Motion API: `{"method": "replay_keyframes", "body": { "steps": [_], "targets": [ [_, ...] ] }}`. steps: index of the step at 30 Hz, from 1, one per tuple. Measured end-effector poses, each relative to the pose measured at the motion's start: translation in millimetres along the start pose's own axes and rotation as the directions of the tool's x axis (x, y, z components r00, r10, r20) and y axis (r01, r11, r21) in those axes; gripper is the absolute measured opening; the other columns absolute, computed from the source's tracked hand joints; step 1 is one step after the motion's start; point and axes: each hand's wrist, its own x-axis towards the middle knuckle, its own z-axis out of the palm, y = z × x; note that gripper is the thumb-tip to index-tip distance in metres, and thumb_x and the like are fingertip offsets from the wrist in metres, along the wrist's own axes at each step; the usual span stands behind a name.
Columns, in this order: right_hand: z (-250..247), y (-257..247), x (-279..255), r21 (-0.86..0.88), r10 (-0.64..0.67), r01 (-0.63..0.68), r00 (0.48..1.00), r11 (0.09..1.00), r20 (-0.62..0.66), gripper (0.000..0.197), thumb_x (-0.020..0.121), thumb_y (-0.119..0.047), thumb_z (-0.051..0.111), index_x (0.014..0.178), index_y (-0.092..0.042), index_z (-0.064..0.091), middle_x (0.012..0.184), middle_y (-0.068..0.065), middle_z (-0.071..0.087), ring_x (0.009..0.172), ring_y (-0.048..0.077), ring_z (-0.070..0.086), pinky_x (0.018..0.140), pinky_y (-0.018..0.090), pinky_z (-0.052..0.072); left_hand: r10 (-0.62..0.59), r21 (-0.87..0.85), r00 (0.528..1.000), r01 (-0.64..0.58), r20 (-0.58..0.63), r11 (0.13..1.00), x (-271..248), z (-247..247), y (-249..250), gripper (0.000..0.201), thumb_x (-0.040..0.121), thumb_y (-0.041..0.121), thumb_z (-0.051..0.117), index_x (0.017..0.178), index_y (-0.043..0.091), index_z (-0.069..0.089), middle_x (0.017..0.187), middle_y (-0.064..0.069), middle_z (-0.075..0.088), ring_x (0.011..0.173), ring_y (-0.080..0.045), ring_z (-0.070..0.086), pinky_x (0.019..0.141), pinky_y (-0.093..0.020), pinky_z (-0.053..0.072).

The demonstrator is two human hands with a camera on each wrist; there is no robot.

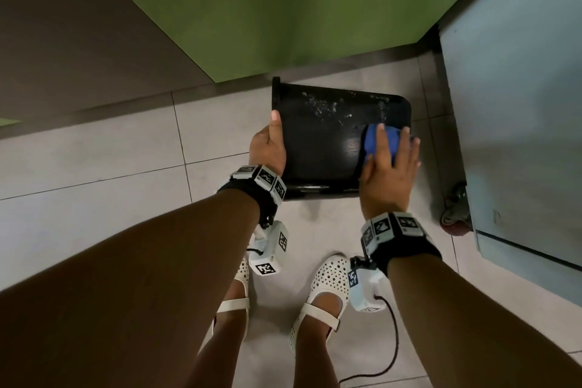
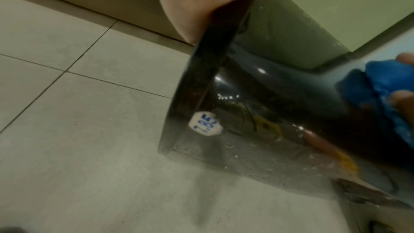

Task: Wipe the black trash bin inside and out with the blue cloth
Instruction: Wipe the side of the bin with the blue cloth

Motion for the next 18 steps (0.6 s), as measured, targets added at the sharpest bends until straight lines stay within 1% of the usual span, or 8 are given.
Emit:
{"method": "replay_keyframes", "body": {
  "steps": [3, 5, 7, 10, 12, 13, 15, 18],
  "targets": [
    [4.5, -7.0, 2.6, 0.049, 0.13, -0.127, 0.99, 0.991, -0.058, 0.049, 0.097, -0.023, 0.036, 0.143, -0.026, 0.022, 0.153, 0.019, 0.009, 0.14, 0.041, 0.003, 0.113, 0.052, 0.009, 0.017, -0.003, 1.0, -0.017, -0.012, 1.0, 0.4, -0.9, -0.3, 0.053, 0.098, 0.044, 0.026, 0.082, 0.007, 0.06, 0.08, 0.0, 0.06, 0.08, -0.016, 0.054, 0.078, -0.02, 0.038],
    [11.1, -18.2, -5.6, 0.054, 0.132, -0.128, 0.987, 0.99, -0.091, 0.049, 0.096, -0.024, 0.039, 0.143, -0.025, 0.024, 0.153, 0.019, 0.01, 0.14, 0.042, 0.003, 0.112, 0.054, 0.01, 0.015, 0.004, 1.0, -0.015, -0.011, 1.0, 0.6, -2.0, 0.8, 0.055, 0.099, 0.043, 0.024, 0.094, 0.004, 0.063, 0.088, -0.002, 0.058, 0.086, -0.015, 0.052, 0.08, -0.019, 0.036],
    [19.7, -32.3, -22.7, 0.052, -0.036, 0.038, 0.998, 0.998, -0.042, 0.048, 0.095, -0.026, 0.038, 0.142, -0.025, 0.026, 0.153, 0.017, 0.013, 0.139, 0.042, 0.004, 0.108, 0.057, 0.009, 0.015, 0.006, 1.0, -0.015, -0.009, 1.0, 1.3, -1.9, 2.9, 0.056, 0.099, 0.044, 0.024, 0.095, 0.004, 0.063, 0.087, 0.0, 0.057, 0.085, -0.016, 0.051, 0.079, -0.018, 0.035],
    [36.7, -54.6, -53.7, 0.042, -0.357, 0.355, 0.93, 0.934, 0.085, 0.048, 0.091, -0.03, 0.032, 0.139, -0.026, 0.025, 0.149, 0.011, 0.011, 0.138, 0.041, 0.006, 0.105, 0.057, 0.006, -0.005, 0.001, 1.0, 0.005, -0.02, 1.0, 2.7, -1.4, 2.6, 0.057, 0.099, 0.044, 0.025, 0.086, 0.004, 0.063, 0.08, -0.001, 0.058, 0.076, -0.017, 0.052, 0.061, -0.013, 0.039],
    [43.2, -66.2, -57.8, 0.057, -0.392, 0.388, 0.912, 0.92, 0.124, 0.055, 0.089, -0.032, 0.042, 0.139, -0.026, 0.021, 0.149, 0.011, 0.009, 0.139, 0.038, 0.002, 0.106, 0.054, 0.003, -0.023, -0.032, 1.0, 0.023, -0.014, 0.999, 2.7, -2.1, -0.1, 0.055, 0.098, 0.046, 0.025, 0.076, 0.008, 0.059, 0.072, 0.0, 0.059, 0.07, -0.016, 0.056, 0.051, -0.009, 0.042],
    [43.6, -71.4, -52.6, 0.055, -0.379, 0.375, 0.916, 0.926, 0.131, 0.061, 0.085, -0.034, 0.047, 0.14, -0.025, 0.02, 0.149, 0.013, 0.01, 0.139, 0.039, 0.003, 0.106, 0.053, 0.003, -0.024, -0.036, 1.0, 0.024, -0.006, 0.999, 2.5, -2.5, -1.7, 0.055, 0.098, 0.046, 0.025, 0.077, 0.007, 0.059, 0.071, 0.0, 0.059, 0.07, -0.016, 0.057, 0.051, -0.007, 0.042],
    [41.2, -81.5, -31.6, 0.032, -0.36, 0.359, 0.922, 0.933, 0.142, 0.064, 0.083, -0.035, 0.048, 0.141, -0.02, 0.024, 0.15, 0.021, 0.017, 0.138, 0.044, 0.009, 0.107, 0.053, 0.004, -0.013, -0.024, 1.0, 0.013, 0.004, 1.0, 0.6, -3.3, -4.1, 0.057, 0.098, 0.046, 0.024, 0.084, 0.005, 0.061, 0.07, -0.001, 0.059, 0.07, -0.017, 0.056, 0.057, -0.013, 0.044],
    [30.2, -98.6, 11.1, 0.09, -0.318, 0.309, 0.941, 0.947, 0.119, 0.048, 0.094, -0.028, 0.034, 0.141, -0.02, 0.031, 0.151, 0.02, 0.019, 0.139, 0.042, 0.008, 0.111, 0.051, 0.004, 0.034, -0.015, 0.999, -0.034, -0.007, 0.999, 2.4, -2.7, -4.5, 0.055, 0.099, 0.044, 0.025, 0.088, 0.005, 0.064, 0.081, -0.008, 0.063, 0.08, -0.022, 0.058, 0.073, -0.025, 0.044]
  ]
}}
